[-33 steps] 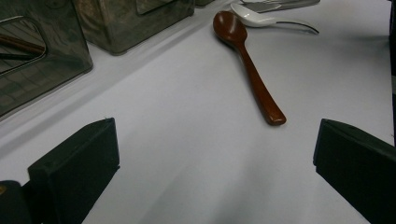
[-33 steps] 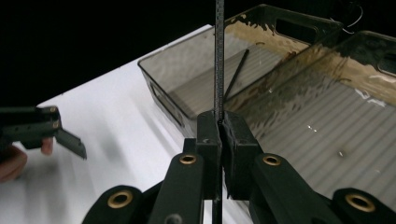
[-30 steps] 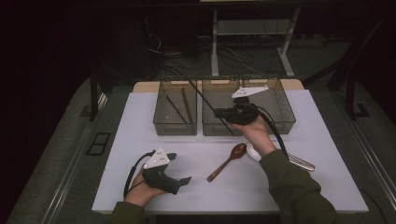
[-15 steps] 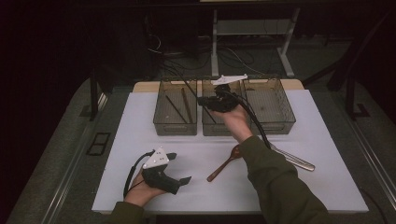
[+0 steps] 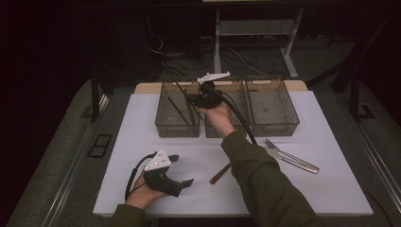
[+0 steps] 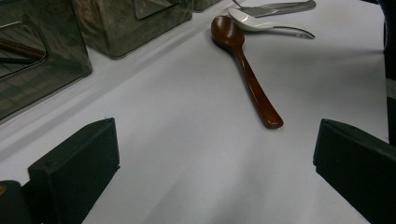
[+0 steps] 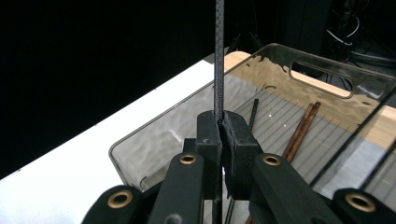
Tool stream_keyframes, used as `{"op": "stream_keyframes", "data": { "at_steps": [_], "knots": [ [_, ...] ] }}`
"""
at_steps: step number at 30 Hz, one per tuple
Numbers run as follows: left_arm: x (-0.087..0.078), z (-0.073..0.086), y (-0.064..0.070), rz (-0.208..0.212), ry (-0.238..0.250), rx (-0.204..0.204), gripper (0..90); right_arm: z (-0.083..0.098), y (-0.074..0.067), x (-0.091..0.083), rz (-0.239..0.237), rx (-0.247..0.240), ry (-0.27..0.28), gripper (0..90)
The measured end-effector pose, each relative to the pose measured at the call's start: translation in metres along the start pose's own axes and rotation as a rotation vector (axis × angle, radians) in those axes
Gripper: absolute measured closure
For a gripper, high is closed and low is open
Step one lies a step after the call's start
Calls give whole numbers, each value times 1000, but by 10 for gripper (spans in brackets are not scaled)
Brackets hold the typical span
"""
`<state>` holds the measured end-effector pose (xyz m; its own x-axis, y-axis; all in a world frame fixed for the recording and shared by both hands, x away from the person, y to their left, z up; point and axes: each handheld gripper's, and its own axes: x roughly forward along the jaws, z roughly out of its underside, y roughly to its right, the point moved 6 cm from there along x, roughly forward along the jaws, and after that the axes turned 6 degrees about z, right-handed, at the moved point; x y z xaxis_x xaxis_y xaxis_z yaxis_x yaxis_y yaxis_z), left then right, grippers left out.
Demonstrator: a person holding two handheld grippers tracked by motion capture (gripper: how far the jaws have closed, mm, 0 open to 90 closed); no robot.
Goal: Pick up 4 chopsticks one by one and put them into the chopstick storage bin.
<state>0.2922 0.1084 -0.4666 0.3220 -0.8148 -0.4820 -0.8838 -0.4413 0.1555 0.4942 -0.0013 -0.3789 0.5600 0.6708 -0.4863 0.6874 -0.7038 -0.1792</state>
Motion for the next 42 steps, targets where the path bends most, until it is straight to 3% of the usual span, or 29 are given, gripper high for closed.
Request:
{"op": "stream_keyframes", "data": {
  "at_steps": [16, 24, 30, 42],
  "knots": [
    [0, -1, 0, 7, 2, 1, 0, 14, -3, 40, 32, 0, -88, 854],
    [1, -1, 0, 11, 0, 4, 0, 25, -5, 53, 71, 6, -178, 845],
    [1, 0, 1, 10, -4, 5, 0, 28, -6, 52, 70, -15, -228, 718],
    [1, 0, 1, 9, -13, 12, 0, 25, -5, 26, 39, -34, -207, 537]
  ]
}}
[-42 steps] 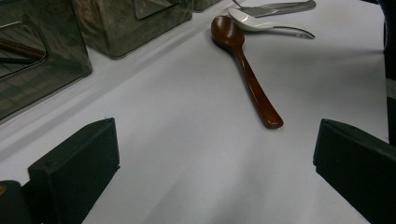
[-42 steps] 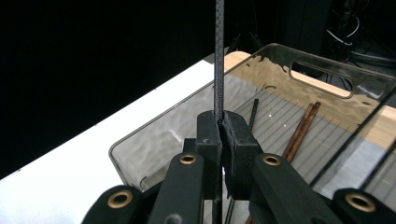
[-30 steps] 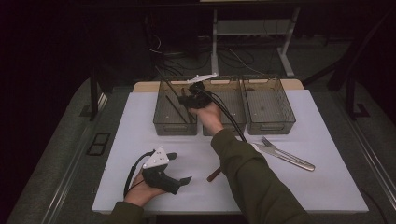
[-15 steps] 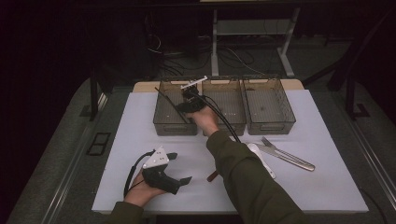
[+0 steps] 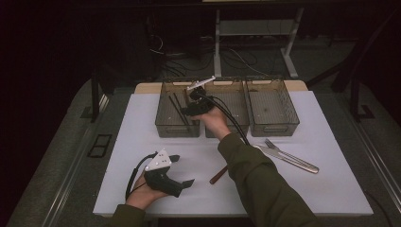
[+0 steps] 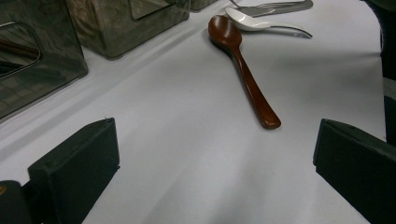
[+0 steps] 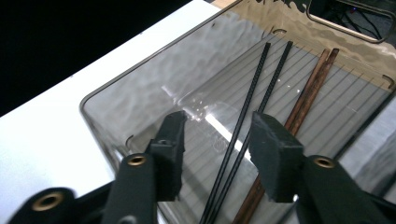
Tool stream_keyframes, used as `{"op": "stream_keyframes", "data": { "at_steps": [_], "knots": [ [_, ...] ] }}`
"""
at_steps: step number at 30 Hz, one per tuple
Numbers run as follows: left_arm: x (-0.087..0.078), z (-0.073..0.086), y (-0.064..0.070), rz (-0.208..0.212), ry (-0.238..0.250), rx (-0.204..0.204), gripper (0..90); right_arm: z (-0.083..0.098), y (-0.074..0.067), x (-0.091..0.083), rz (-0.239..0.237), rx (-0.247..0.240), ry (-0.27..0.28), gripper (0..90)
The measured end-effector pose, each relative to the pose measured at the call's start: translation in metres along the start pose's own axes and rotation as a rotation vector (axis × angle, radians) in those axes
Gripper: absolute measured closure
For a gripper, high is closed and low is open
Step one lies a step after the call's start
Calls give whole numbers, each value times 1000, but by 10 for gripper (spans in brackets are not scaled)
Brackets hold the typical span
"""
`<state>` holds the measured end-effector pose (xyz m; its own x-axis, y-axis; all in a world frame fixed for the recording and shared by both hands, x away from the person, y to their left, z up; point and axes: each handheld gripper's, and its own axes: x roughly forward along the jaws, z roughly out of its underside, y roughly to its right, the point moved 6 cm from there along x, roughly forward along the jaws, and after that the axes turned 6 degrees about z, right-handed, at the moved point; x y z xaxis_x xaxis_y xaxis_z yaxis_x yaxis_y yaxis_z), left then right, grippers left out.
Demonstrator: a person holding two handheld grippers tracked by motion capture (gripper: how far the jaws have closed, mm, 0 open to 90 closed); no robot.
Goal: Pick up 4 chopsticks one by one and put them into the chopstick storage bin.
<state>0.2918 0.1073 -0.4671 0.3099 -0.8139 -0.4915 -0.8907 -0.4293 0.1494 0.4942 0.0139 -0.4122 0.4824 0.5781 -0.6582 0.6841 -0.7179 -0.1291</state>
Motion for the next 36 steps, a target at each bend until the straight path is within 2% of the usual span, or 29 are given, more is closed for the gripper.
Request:
{"op": "stream_keyframes", "data": {
  "at_steps": [12, 20, 25, 34, 36],
  "knots": [
    [1, 1, -1, -8, -14, 6, 0, 22, 11, -49, -60, -54, 32, 390],
    [3, 1, -1, -17, -17, -7, 0, 44, 20, -81, -63, -74, 57, 352],
    [3, 1, -1, -21, -12, -18, 0, 56, 24, -100, -78, -70, 78, 335],
    [2, 3, -2, -24, -16, -18, 0, 81, 32, -128, -64, -95, 101, 322],
    [1, 2, -2, -25, -8, -20, 0, 88, 34, -133, -58, -84, 102, 321]
  ]
}}
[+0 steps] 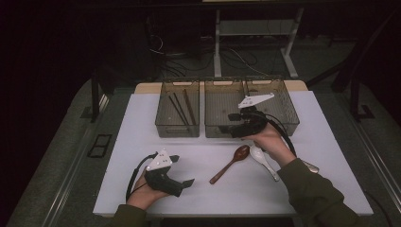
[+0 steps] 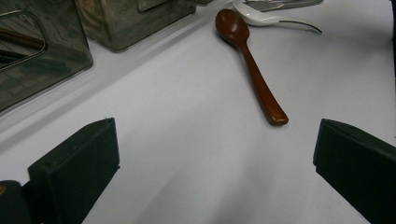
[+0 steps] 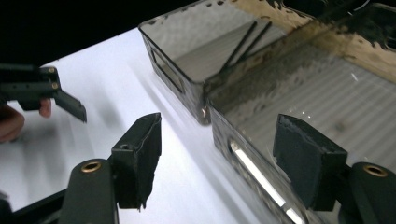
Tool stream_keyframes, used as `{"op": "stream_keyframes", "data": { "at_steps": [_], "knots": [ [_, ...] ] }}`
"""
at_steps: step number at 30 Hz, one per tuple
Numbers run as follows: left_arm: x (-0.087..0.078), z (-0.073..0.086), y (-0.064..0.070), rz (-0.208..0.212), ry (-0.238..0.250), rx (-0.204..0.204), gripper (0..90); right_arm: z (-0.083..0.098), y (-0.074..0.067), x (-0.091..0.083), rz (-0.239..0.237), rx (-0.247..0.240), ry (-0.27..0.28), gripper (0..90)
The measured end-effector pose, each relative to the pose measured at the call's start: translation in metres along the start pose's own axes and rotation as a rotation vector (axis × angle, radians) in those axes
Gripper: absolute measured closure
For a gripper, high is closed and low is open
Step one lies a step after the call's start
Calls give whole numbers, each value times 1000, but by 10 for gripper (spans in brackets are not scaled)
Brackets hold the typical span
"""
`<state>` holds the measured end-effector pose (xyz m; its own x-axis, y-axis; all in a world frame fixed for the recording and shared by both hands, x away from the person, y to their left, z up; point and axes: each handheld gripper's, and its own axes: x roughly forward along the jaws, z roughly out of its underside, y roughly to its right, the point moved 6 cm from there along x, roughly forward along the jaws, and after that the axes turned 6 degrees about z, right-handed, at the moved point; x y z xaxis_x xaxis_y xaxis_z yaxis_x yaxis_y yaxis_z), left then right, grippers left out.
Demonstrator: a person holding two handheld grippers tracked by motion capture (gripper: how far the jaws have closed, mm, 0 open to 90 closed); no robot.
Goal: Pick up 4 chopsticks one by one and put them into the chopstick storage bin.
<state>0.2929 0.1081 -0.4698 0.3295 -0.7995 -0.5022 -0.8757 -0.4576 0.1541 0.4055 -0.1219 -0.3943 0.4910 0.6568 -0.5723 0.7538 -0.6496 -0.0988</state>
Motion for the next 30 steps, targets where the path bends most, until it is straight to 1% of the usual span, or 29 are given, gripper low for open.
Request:
{"op": "stream_keyframes", "data": {
  "at_steps": [9, 12, 15, 16, 19, 26, 30],
  "knots": [
    [-1, 1, 0, -2, -1, 1, 0, 31, 8, -27, 19, 21, 9, 319],
    [-1, 1, -1, -5, 1, -1, 0, 40, 11, -35, 17, 42, 5, 319],
    [-1, 1, 0, -4, 1, 1, 0, 48, 15, -43, 26, 51, 3, 319],
    [-1, 1, 0, -5, -2, 3, 0, 50, 16, -45, 30, 45, 2, 319],
    [-2, 1, -1, -5, -3, 3, 0, 58, 18, -53, 41, 48, 1, 319],
    [-3, 1, 0, -9, -1, 3, 0, 73, 25, -69, 66, 77, 0, 320],
    [-5, 2, 0, -15, -7, 2, 0, 82, 27, -76, 75, 81, -1, 320]
  ]
}}
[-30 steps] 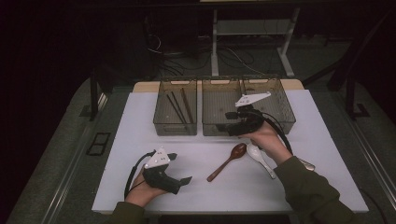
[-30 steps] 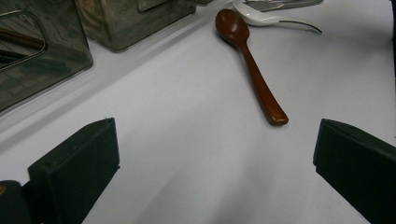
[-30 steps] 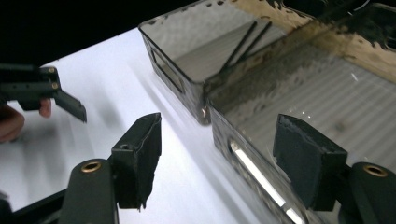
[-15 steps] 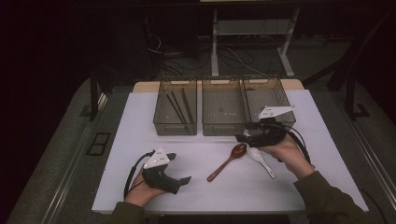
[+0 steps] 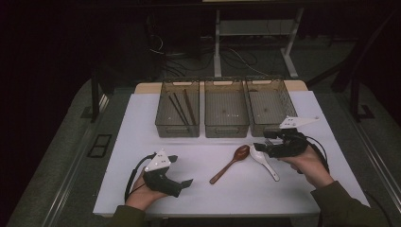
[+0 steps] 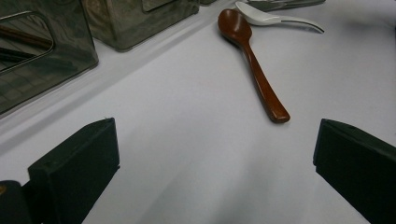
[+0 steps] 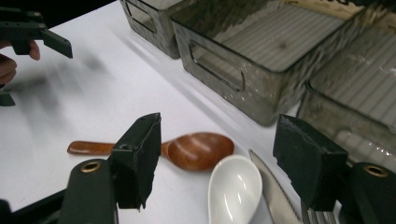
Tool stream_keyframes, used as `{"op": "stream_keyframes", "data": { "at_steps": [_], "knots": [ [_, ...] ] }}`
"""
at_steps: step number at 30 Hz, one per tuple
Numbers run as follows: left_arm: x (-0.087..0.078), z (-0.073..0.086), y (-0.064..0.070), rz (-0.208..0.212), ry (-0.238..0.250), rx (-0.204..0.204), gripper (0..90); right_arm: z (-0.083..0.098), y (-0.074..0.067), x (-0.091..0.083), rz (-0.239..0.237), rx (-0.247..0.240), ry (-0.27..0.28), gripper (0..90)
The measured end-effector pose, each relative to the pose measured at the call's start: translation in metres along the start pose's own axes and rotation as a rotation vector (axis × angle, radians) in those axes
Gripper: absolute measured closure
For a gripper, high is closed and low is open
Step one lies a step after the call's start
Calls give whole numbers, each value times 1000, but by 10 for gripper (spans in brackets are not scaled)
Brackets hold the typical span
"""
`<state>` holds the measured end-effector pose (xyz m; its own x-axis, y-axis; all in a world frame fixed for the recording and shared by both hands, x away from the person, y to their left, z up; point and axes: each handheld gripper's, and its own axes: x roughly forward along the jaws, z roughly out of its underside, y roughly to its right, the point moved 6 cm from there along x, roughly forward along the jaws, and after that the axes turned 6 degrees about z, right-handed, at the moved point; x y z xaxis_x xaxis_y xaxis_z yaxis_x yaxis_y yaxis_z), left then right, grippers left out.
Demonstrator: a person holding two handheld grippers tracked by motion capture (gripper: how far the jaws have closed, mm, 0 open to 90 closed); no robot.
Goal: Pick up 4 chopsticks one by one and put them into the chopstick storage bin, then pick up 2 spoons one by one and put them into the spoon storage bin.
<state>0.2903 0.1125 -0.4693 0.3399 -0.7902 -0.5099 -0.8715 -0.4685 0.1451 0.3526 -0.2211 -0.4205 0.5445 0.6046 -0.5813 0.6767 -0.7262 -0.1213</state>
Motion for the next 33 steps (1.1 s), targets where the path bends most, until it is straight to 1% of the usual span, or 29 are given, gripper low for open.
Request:
{"op": "stream_keyframes", "data": {
  "at_steps": [6, 9, 13, 23, 25, 27, 29, 31, 33],
  "knots": [
    [-3, 0, 0, -9, 9, 0, 0, 16, 5, -3, 11, 12, -17, 320],
    [-3, 1, 0, -10, 1, 1, 0, 23, 7, -4, 12, 14, -27, 320],
    [-3, 1, 0, -10, 3, 1, 0, 32, 9, -2, 21, 21, -47, 320],
    [-3, 1, 1, -9, 1, 2, 0, 43, 20, 7, 43, 46, -87, 336],
    [-3, 1, 1, -9, 1, 2, 0, 45, 21, 8, 51, 53, -94, 373],
    [-3, 0, 1, -9, 4, 3, 0, 46, 21, 9, 57, 58, -103, 439],
    [-3, 0, 1, -10, 4, 3, 0, 47, 19, 7, 47, 57, -111, 532],
    [-3, 0, 1, -10, 4, 5, 0, 47, 15, 6, 35, 46, -118, 599],
    [-4, 0, 1, -11, 3, 6, 0, 48, 11, 5, 30, 24, -124, 674]
  ]
}}
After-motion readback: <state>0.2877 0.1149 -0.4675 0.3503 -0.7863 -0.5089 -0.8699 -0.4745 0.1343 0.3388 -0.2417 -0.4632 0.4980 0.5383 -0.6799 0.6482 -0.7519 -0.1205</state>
